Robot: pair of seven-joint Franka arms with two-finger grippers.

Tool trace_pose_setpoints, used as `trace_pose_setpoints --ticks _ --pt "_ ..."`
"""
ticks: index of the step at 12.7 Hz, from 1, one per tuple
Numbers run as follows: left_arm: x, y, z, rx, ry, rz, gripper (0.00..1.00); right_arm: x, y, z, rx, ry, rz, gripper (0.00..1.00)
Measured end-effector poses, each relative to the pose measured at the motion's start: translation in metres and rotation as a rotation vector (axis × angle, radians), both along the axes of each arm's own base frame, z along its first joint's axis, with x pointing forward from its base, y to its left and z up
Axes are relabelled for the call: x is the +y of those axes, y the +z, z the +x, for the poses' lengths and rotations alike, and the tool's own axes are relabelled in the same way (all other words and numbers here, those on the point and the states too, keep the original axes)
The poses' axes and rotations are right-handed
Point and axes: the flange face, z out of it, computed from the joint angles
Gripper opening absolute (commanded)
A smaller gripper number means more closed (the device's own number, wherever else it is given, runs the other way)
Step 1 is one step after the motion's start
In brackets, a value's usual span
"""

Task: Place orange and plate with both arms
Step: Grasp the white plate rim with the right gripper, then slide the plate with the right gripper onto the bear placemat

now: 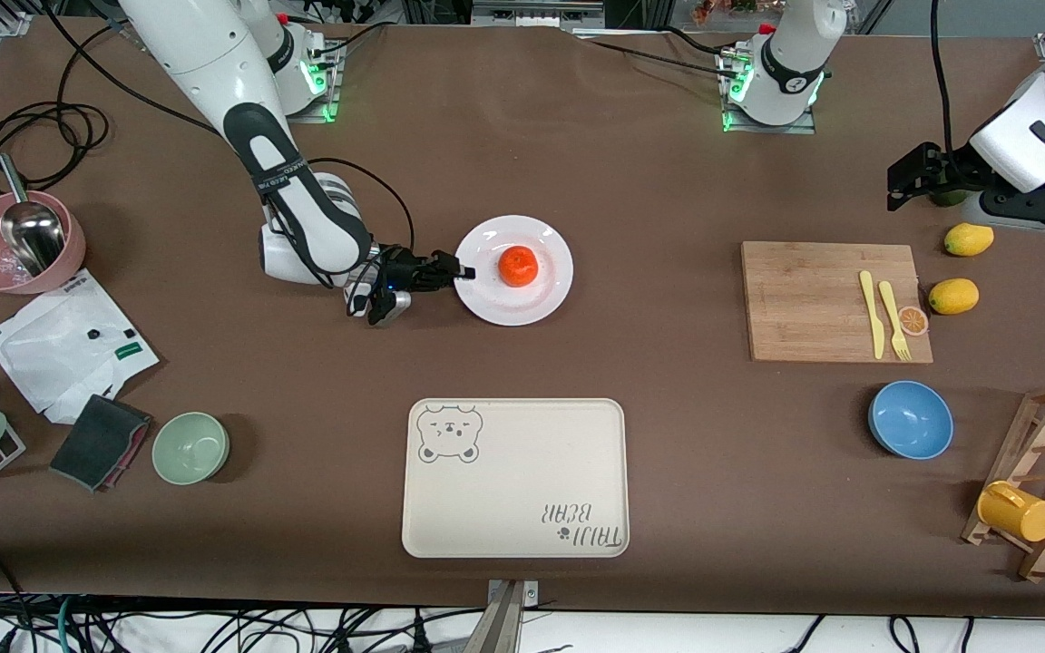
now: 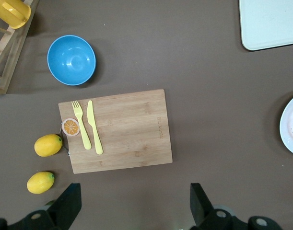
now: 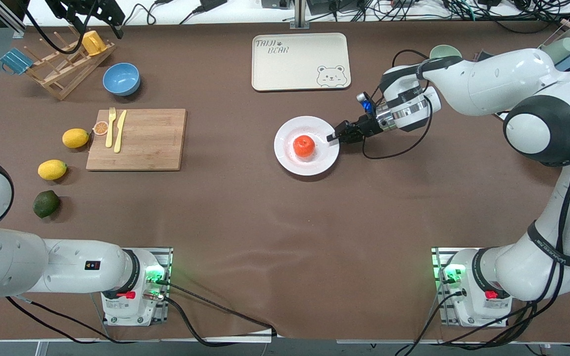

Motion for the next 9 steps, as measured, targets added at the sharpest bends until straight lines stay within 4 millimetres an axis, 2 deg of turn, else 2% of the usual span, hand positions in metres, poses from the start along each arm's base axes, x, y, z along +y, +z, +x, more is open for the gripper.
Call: trace_pose_setpoints --ticks 4,9 --pt "0.0 0.0 0.0 0.0 0.0 0.0 1.0 0.0 -0.0031 -0.0014 -0.002 0.004 -0.002 0.0" --pt "0.0 0.0 0.0 0.0 0.0 0.0 1.0 0.0013 -0.0024 -0.0013 -0.008 0.008 0.006 0.0"
